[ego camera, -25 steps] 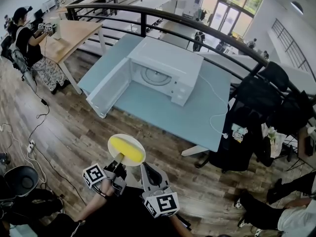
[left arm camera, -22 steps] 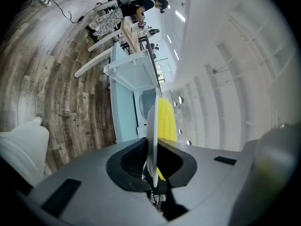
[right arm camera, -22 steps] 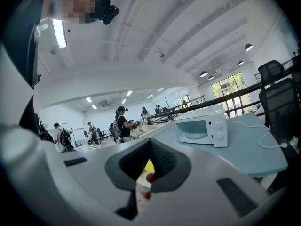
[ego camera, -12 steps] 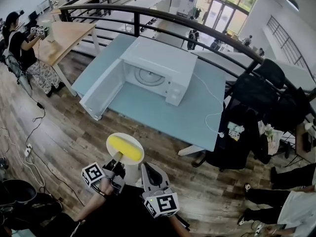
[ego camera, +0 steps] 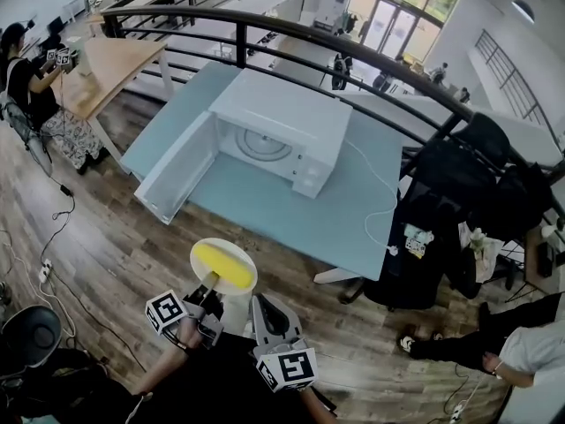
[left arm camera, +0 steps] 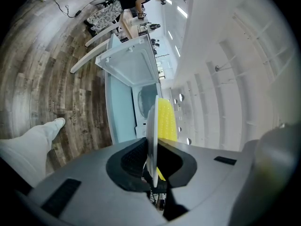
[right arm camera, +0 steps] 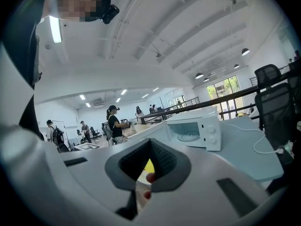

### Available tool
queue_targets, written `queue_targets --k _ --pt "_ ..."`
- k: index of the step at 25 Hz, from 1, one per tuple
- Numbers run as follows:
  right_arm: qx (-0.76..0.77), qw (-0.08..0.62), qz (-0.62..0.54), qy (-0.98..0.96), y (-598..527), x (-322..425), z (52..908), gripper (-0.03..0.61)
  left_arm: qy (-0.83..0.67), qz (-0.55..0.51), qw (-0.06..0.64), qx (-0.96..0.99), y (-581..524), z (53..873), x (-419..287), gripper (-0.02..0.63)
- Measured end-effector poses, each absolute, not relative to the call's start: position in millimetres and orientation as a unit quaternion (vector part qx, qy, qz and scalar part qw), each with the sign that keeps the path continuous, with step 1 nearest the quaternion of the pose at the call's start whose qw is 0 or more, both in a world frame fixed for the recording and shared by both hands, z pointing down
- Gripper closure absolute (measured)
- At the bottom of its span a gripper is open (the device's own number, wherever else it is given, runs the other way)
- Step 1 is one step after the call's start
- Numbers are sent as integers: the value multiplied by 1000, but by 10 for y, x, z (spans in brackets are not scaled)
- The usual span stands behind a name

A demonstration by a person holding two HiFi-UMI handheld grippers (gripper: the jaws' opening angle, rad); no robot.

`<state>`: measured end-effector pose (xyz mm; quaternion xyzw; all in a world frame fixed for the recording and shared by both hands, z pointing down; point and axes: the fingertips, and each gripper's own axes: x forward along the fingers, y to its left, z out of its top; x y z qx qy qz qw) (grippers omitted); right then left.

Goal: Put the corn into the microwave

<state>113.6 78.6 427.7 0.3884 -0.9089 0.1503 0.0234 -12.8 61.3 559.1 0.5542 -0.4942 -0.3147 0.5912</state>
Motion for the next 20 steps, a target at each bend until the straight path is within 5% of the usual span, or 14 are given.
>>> queue_targets --k 20 --pt "390 38 165 -905 4 1014 4353 569 -499 -312 604 538 -175 5637 -231 584"
